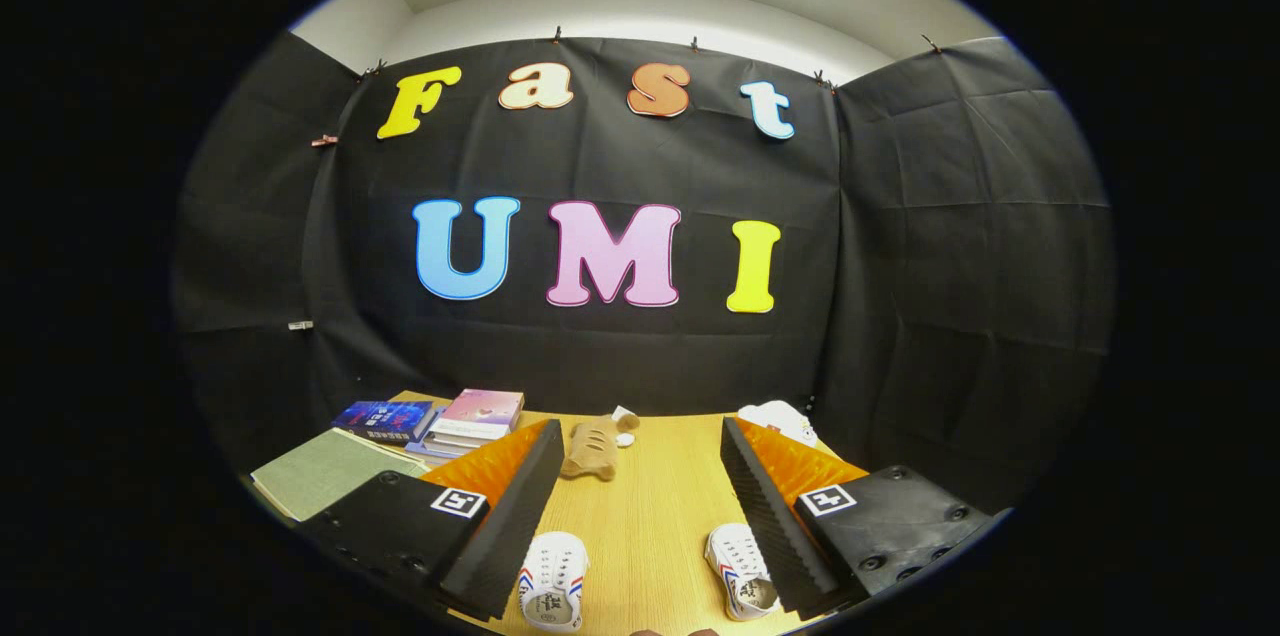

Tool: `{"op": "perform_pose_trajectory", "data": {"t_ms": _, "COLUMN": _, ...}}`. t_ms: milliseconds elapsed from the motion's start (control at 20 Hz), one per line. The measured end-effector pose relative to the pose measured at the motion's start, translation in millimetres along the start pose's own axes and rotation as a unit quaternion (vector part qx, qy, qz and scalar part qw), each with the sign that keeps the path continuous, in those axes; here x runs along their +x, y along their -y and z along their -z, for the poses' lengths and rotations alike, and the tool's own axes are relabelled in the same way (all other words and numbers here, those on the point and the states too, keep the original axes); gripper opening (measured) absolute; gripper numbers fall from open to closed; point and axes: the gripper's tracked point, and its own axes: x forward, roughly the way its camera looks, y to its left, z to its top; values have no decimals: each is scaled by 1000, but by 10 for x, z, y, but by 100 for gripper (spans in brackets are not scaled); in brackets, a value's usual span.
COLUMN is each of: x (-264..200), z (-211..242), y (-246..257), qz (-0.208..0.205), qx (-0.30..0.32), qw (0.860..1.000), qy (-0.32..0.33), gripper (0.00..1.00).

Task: Open the storage box then place both shoes into the box .Put the left shoe in first, then the right shoe, with the right side of both shoes facing outward in a uniform manner.

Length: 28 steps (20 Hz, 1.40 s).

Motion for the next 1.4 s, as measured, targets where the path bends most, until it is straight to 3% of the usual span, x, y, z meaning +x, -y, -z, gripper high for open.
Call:
{"op": "perform_pose_trajectory", "data": {"t_ms": 550, "x": 43, "z": 174, "y": -157, "qz": -9, "qx": 2, "qw": 1000, "qy": -21, "gripper": 97}}
{"op": "perform_pose_trajectory", "data": {"t_ms": 850, "x": 175, "z": 549, "y": -376, "qz": -40, "qx": 38, "qw": 995, "qy": -86, "gripper": 97}}
{"op": "perform_pose_trajectory", "data": {"t_ms": 950, "x": 185, "z": 720, "y": -556, "qz": -69, "qx": 54, "qw": 989, "qy": -115, "gripper": 98}}
{"op": "perform_pose_trajectory", "data": {"t_ms": 1200, "x": 100, "z": 1247, "y": -1045, "qz": -158, "qx": 87, "qw": 956, "qy": -230, "gripper": 99}}
{"op": "perform_pose_trajectory", "data": {"t_ms": 1400, "x": -137, "z": 1404, "y": -1613, "qz": -276, "qx": 157, "qw": 899, "qy": -301, "gripper": 99}}
